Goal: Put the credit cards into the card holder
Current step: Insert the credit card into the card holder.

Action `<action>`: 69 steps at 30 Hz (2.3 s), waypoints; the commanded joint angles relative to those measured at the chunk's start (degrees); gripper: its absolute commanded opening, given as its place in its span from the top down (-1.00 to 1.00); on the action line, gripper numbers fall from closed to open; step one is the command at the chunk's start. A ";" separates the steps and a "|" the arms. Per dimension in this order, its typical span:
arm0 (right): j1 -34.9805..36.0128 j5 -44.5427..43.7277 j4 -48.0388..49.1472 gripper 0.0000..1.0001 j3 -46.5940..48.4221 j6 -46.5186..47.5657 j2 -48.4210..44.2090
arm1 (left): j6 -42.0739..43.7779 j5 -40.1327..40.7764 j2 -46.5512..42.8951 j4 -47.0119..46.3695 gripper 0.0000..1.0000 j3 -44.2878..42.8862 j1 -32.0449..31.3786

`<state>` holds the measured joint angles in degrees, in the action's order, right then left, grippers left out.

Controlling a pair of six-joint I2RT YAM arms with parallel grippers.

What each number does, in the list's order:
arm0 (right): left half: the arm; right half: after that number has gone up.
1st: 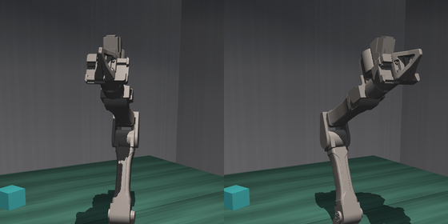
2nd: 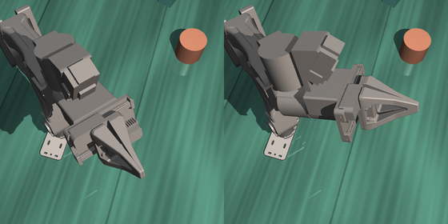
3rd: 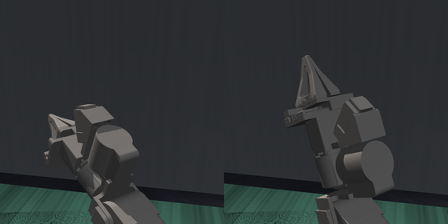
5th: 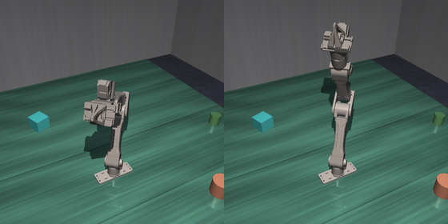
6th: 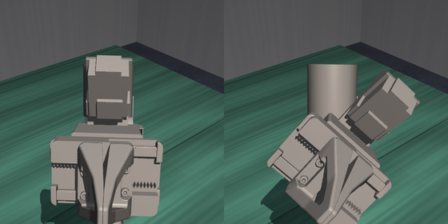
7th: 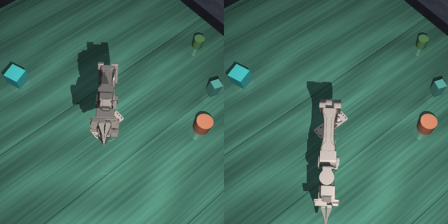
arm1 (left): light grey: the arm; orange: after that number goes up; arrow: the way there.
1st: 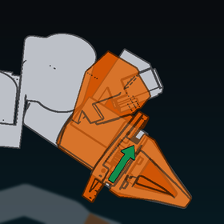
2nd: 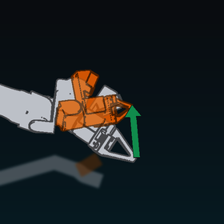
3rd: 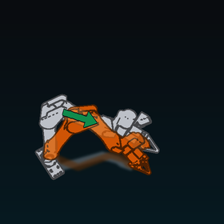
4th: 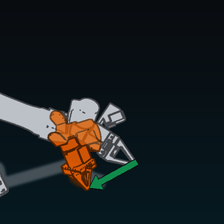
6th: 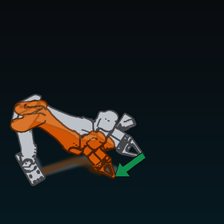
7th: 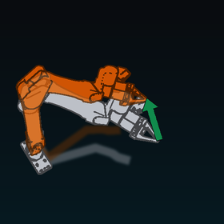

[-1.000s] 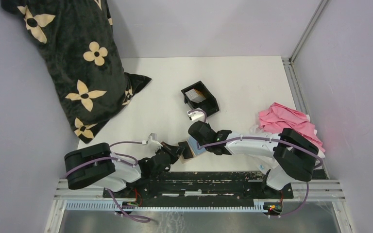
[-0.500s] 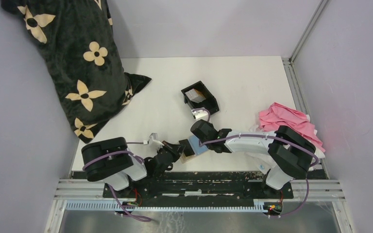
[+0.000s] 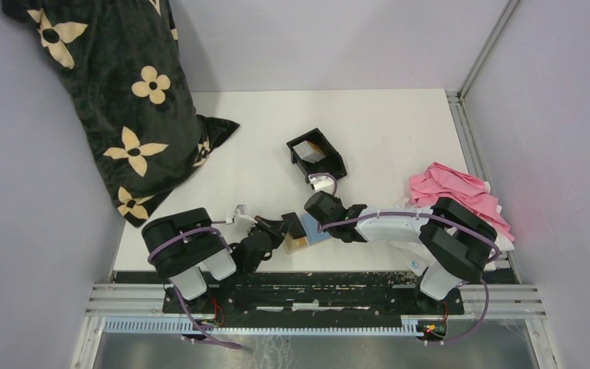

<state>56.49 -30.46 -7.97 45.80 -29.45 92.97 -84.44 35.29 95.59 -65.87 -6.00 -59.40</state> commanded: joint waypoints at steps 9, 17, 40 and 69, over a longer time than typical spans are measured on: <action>-0.18 1.78 1.03 0.99 -2.23 -5.99 0.77 | 6.81 -10.00 4.09 -6.94 0.94 -4.40 7.73; -0.16 -0.43 -0.75 0.99 -3.29 -7.37 -1.59 | 10.70 -14.28 1.51 -7.62 0.94 -4.74 11.71; -0.10 -2.68 -0.84 0.99 -0.98 -5.87 -2.80 | 18.15 -24.79 -28.84 14.71 0.94 0.13 12.37; -0.10 -1.95 -0.05 0.99 -4.66 -6.84 -6.19 | 18.11 -28.17 0.41 -7.62 0.94 -5.13 10.53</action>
<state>56.29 -31.92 -8.99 41.47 -35.75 88.86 -66.35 7.27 94.30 -67.99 -9.52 -48.64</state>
